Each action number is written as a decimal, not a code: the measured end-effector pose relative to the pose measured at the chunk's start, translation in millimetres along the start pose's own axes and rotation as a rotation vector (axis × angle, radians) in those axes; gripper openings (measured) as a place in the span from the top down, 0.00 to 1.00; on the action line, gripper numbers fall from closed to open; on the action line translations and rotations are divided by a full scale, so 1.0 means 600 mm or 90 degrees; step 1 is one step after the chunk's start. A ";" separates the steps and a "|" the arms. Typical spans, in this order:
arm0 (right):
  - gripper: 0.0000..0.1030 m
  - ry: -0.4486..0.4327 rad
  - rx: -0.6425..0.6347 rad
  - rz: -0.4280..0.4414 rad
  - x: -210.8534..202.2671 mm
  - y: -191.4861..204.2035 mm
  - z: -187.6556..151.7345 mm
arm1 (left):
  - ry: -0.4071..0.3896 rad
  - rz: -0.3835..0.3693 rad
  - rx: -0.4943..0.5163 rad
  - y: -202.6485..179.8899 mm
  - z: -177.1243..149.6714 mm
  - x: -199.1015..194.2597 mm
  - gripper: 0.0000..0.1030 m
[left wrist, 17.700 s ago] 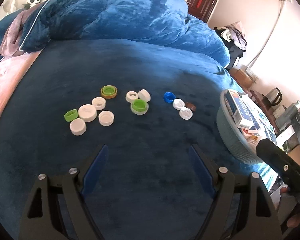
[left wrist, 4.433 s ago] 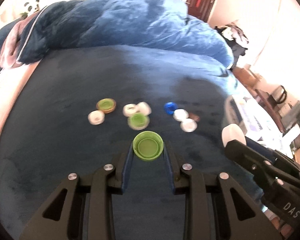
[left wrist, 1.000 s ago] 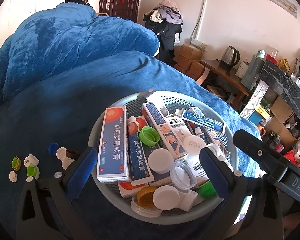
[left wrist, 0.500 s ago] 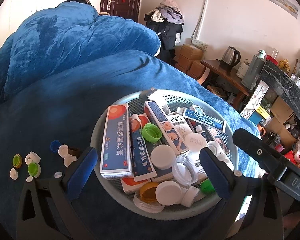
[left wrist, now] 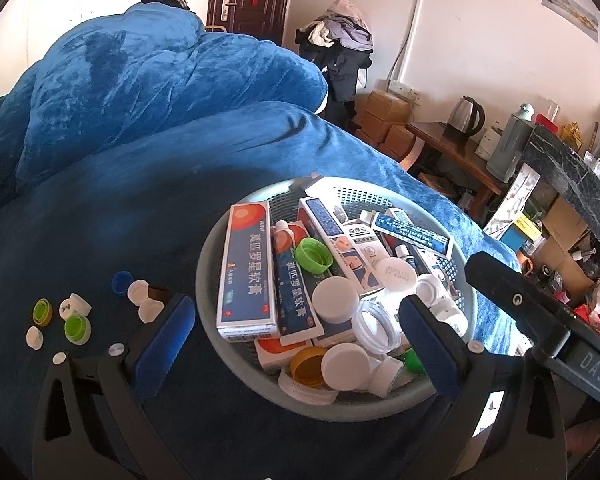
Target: Organize objects
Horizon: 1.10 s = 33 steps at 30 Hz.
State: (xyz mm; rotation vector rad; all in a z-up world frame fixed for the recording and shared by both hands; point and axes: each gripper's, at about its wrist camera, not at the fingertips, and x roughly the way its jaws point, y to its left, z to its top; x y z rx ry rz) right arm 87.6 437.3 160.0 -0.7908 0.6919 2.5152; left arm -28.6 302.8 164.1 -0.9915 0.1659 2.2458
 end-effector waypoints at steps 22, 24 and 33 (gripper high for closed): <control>0.00 0.002 -0.050 0.028 -0.005 0.065 -0.020 | -0.018 0.031 -0.025 0.055 -0.025 -0.048 0.01; 0.00 0.002 -0.052 0.030 -0.005 0.068 -0.021 | -0.021 0.035 -0.028 0.058 -0.027 -0.051 0.01; 0.00 0.001 -0.056 0.039 -0.005 0.081 -0.024 | -0.030 0.041 -0.042 0.071 -0.032 -0.061 0.01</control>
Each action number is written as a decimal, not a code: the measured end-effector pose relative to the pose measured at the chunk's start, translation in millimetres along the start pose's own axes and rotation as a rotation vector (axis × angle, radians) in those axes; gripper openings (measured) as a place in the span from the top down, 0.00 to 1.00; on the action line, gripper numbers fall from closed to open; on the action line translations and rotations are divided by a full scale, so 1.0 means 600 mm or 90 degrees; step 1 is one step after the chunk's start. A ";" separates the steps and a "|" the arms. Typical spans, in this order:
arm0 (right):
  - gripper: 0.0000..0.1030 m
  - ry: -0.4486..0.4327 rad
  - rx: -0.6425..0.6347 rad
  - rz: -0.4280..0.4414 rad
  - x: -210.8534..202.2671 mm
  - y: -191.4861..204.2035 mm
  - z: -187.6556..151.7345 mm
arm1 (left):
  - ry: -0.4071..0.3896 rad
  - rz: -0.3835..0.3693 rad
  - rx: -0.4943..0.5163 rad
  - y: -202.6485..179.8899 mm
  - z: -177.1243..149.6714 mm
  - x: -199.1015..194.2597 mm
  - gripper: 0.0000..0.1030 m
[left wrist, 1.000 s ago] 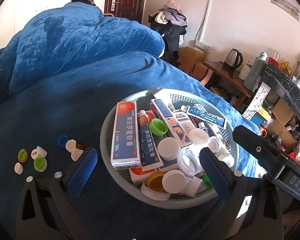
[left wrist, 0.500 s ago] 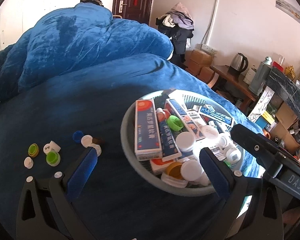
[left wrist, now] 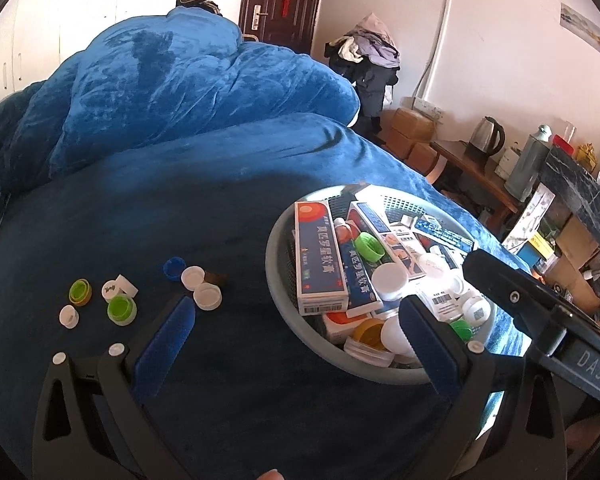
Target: Organize objects
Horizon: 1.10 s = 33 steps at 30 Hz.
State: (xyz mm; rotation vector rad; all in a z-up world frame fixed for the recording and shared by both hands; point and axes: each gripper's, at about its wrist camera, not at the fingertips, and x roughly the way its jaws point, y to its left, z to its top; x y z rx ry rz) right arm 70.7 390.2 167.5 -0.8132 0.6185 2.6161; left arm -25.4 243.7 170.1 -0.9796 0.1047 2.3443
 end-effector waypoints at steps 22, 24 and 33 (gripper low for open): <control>0.00 0.006 -0.024 0.009 0.005 0.026 -0.010 | -0.001 0.045 -0.025 0.018 -0.015 -0.006 0.01; 0.00 0.007 -0.025 0.012 0.005 0.029 -0.011 | 0.004 0.043 -0.039 0.025 -0.017 -0.006 0.01; 0.00 0.020 -0.049 0.027 0.017 0.058 -0.020 | 0.026 0.043 -0.085 0.063 -0.036 -0.011 0.01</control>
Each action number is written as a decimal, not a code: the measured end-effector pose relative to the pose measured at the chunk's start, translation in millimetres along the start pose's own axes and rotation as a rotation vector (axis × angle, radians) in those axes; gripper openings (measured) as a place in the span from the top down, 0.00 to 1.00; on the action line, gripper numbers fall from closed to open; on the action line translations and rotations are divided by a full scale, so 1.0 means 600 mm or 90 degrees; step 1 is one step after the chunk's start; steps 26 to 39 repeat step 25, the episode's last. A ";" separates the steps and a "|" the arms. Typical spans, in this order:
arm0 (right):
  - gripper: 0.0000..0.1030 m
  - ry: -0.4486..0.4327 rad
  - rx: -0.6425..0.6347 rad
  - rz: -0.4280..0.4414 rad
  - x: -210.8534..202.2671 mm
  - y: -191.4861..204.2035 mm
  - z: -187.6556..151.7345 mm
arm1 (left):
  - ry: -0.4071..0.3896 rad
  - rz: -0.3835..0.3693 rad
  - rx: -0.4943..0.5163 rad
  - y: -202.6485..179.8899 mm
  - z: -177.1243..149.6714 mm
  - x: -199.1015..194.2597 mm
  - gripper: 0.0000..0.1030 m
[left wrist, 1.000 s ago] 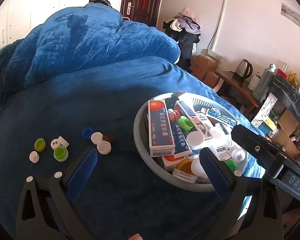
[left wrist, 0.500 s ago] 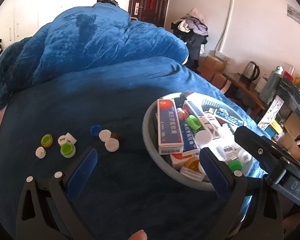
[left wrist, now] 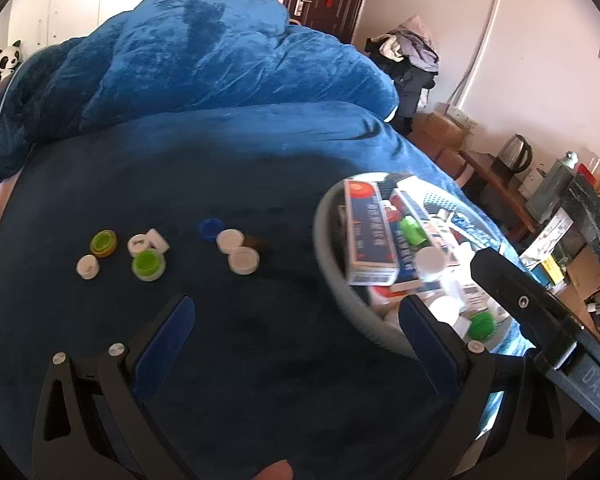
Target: Organize objects
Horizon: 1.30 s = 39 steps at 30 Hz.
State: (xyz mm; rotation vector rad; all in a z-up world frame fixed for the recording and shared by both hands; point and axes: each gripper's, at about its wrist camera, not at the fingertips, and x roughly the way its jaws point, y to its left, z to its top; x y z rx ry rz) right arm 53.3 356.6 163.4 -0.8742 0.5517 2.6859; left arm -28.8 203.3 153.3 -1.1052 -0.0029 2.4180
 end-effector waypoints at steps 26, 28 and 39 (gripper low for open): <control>0.00 0.081 -0.170 0.060 0.056 0.148 -0.094 | 0.036 0.131 -0.141 0.224 -0.091 -0.012 0.01; 0.00 0.081 -0.170 0.060 0.056 0.148 -0.094 | 0.036 0.131 -0.141 0.224 -0.091 -0.012 0.01; 0.00 0.081 -0.170 0.060 0.056 0.148 -0.094 | 0.036 0.131 -0.141 0.224 -0.091 -0.012 0.01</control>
